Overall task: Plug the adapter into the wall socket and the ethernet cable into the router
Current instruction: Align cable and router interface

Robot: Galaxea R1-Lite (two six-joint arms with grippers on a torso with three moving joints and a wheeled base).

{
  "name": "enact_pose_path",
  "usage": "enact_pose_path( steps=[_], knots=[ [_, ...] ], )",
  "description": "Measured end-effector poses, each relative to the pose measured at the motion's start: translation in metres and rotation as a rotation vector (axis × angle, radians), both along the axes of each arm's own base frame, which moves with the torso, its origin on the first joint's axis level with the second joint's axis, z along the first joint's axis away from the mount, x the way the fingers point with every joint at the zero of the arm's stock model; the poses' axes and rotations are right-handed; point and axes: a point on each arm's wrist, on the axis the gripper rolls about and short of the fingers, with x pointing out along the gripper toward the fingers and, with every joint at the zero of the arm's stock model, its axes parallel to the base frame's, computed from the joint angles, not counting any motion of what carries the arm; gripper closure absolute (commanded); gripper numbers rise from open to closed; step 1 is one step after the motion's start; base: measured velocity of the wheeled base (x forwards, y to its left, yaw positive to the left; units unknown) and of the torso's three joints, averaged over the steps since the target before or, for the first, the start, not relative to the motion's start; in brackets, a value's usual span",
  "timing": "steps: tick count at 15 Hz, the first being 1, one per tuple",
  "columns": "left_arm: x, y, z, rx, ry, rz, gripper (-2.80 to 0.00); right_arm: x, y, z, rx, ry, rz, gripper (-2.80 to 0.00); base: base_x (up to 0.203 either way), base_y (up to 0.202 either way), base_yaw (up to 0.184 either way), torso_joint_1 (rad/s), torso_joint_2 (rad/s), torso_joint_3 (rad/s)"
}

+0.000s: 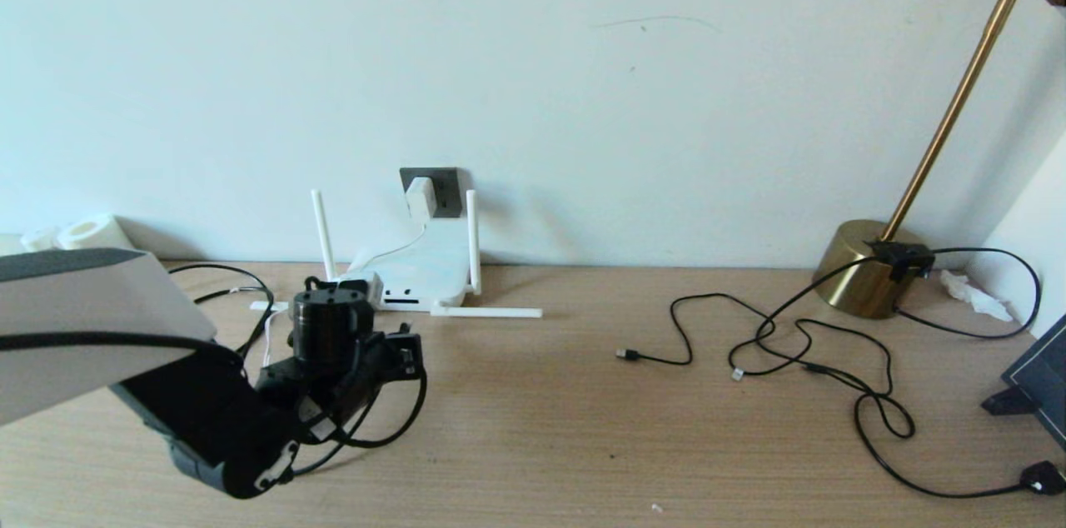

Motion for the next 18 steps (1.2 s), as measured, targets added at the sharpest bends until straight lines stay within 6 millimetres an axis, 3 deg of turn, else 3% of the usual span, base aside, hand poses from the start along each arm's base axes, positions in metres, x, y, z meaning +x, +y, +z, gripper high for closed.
enact_pose_path(
  steps=[18],
  knots=[
    [0.015, -0.001, -0.006, -0.011, -0.014, 0.005, 0.0, 0.0, 0.0, 0.0, 0.0, 0.0, 0.0, -2.8, 0.0, 0.0, 0.0, 0.0, 0.0, 0.0]
  ],
)
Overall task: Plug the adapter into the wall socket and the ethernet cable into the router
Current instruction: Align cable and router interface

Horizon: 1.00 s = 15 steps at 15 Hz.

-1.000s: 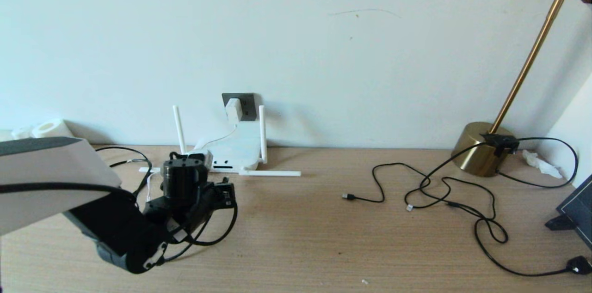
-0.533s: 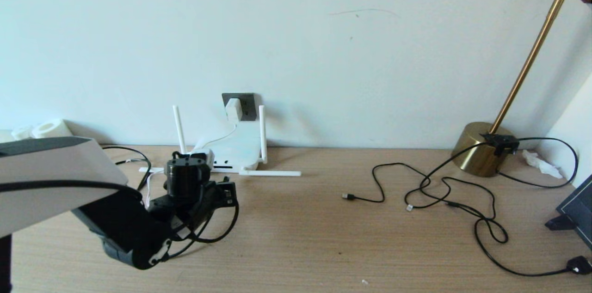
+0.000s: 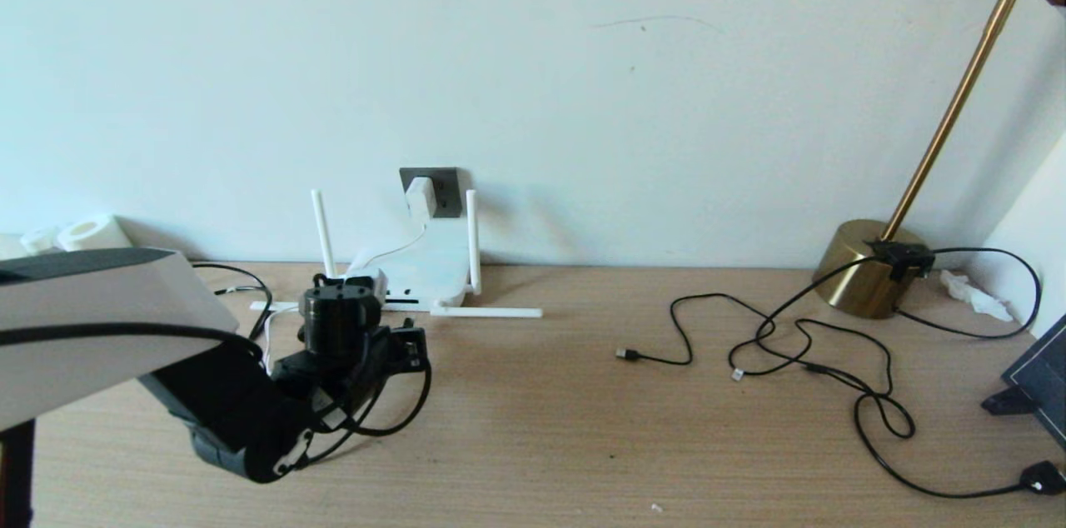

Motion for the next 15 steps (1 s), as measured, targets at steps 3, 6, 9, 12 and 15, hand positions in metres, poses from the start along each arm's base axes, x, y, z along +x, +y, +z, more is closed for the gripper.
enact_pose_path(
  steps=[3, 6, 9, 12, 15],
  knots=[
    [0.003, 0.001, -0.001, -0.006, -0.03, 0.003, 0.0, 0.0, 0.0, 0.0, 0.0, 0.0, 0.0, -2.8, 0.0, 0.0, 0.0, 0.0, 0.0, 0.0],
    [0.004, 0.002, -0.003, -0.002, -0.025, 0.006, 0.0, 0.0, 0.0, 0.0, 0.001, 0.0, 0.0, -2.8, 0.0, 0.0, 0.0, 0.0, 0.0, 0.0],
    [0.006, 0.004, -0.004, 0.003, -0.023, -0.01, 0.0, 0.0, 0.0, 0.0, 0.001, 0.0, 0.0, -2.8, 0.0, 0.0, 0.0, 0.0, 0.0, 0.0],
    [0.011, 0.005, -0.004, 0.001, -0.031, -0.01, 0.0, 0.0, 0.0, 0.0, 0.0, 0.0, 0.0, -2.8, 0.0, 0.0, 0.0, 0.0, 0.0, 0.0],
    [0.014, 0.005, -0.008, 0.002, -0.025, -0.007, 0.0, 0.0, 0.0, 0.0, 0.0, 0.0, 0.0, -2.8, 0.0, 0.0, 0.0, 0.0, 0.0, 0.0]
  ],
)
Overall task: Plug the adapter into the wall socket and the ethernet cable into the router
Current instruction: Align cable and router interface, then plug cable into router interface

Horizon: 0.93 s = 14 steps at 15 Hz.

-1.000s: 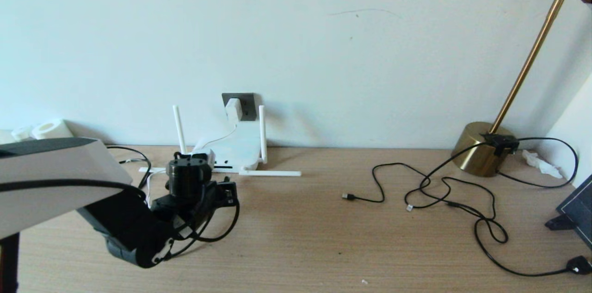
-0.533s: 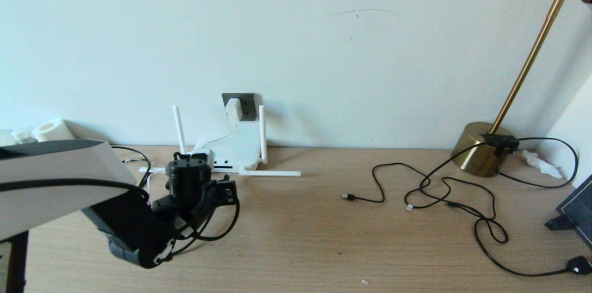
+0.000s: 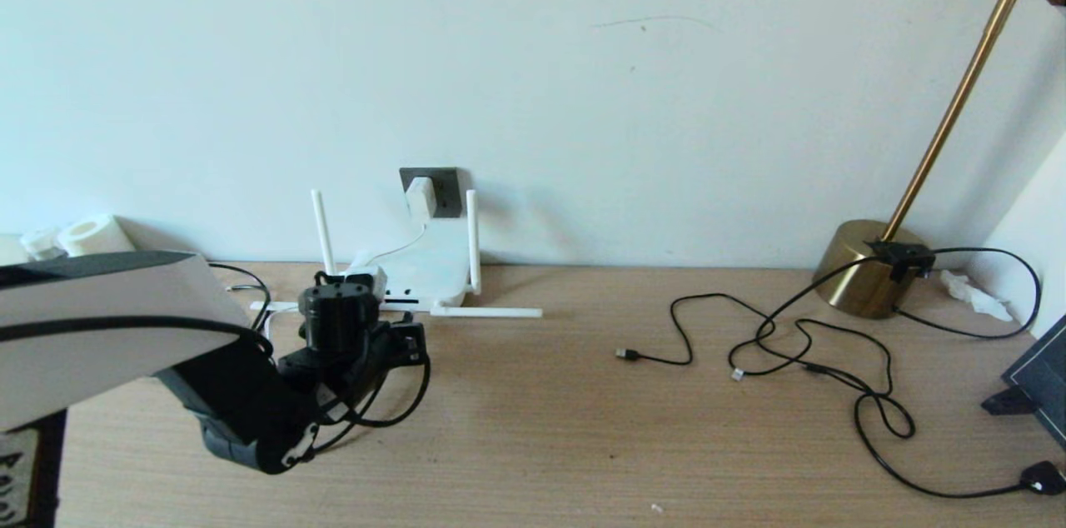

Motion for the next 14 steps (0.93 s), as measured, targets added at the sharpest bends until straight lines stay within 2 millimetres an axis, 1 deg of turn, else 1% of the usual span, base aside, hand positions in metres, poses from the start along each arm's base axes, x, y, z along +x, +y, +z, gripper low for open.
enact_pose_path(
  steps=[14],
  knots=[
    [0.0099, -0.0018, -0.0046, 0.001, -0.006, 0.001, 0.0, 0.0, 0.0, -0.0001, 0.0, 0.0, 0.0, -2.8, 0.0, 0.0, 0.0, 0.0, 0.0, 0.0]
  ],
)
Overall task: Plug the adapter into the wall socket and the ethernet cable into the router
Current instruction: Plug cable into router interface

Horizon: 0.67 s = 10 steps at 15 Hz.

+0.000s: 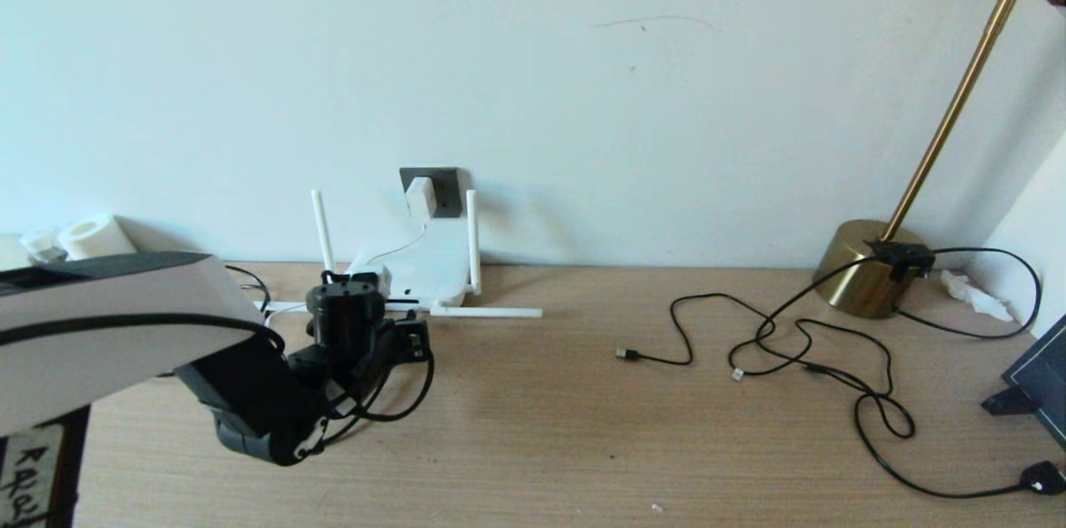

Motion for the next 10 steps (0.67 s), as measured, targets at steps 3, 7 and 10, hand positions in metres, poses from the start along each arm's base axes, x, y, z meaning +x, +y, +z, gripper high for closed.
enact_pose_path(
  steps=[3, 7, 10],
  knots=[
    [0.0009, -0.001, 0.0002, 0.009, -0.003, -0.006, 0.0, 0.0, 0.0, 0.0, -0.001, 0.0, 0.0, -2.8, 0.0, 0.0, 0.0, 0.0, 0.0, 0.0],
    [0.0012, -0.0012, 0.0004, 0.008, -0.004, -0.007, 0.0, 0.0, 0.0, 0.0, 0.0, 0.0, 0.0, -2.8, 0.0, 0.0, 0.0, 0.0, 0.0, 0.0],
    [0.0013, -0.0012, 0.0003, 0.008, -0.004, -0.008, 0.0, 0.0, 0.0, 0.0, 0.0, 0.0, 0.0, -2.8, 0.0, 0.0, 0.0, 0.0, 0.0, 0.0]
  ],
)
